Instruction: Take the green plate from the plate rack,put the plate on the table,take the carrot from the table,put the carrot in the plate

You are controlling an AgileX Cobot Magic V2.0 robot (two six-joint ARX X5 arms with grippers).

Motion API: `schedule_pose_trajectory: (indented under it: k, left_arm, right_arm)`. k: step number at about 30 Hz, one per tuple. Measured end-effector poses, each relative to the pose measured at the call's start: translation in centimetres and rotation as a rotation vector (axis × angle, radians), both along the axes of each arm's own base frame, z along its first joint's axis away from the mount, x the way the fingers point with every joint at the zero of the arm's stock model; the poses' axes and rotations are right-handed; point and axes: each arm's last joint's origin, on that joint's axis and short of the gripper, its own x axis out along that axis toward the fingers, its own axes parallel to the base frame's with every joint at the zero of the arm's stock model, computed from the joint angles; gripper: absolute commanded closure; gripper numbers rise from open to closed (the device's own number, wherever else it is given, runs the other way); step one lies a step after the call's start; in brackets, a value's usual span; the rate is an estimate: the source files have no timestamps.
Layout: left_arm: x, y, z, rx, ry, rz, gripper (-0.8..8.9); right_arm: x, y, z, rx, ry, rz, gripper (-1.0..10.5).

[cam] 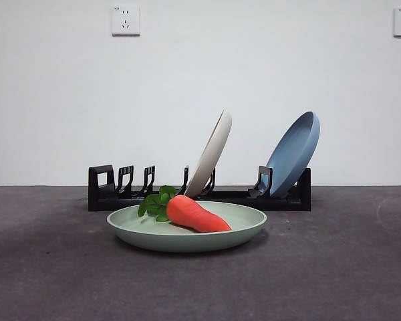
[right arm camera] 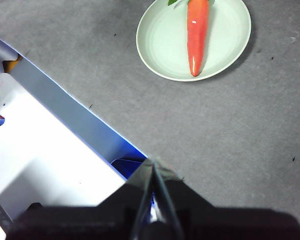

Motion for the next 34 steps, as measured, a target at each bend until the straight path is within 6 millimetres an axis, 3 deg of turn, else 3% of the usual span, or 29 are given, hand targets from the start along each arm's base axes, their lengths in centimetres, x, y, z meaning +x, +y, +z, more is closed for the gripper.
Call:
schedule_pose_trajectory:
  k: [6,11,18,24,30,34]
  left_arm:
    - [-1.2,3.7,-0.8,-0.101,-0.335,0.235,8.17]
    - [-1.6,5.2,-5.0,-0.091,-0.466,0.421,8.17]
    - [-0.1,5.9,-13.6,-0.019,-0.34,0.501,8.17]
    - [0.7,6.1,-18.8,-0.036,-0.235,0.519,8.17]
    - [1.2,6.2,-22.6,-0.075,-0.161,0.532,8.17]
    - [1.4,6.2,-23.6,-0.087,-0.127,0.536,8.17]
  right_arm:
    - [0.0,0.0,0.0,0.0,0.0,0.0,9.5]
    - [0.0,0.0,0.0,0.0,-0.001,0.0,9.5]
    - [0.0,0.0,0.0,0.0,-0.001,0.0,9.5]
    - [0.0,0.0,0.0,0.0,-0.001,0.0,9.5]
    - [0.0,0.0,0.0,0.0,-0.001,0.0,9.5]
    - [0.0,0.0,0.0,0.0,-0.001,0.0,9.5]
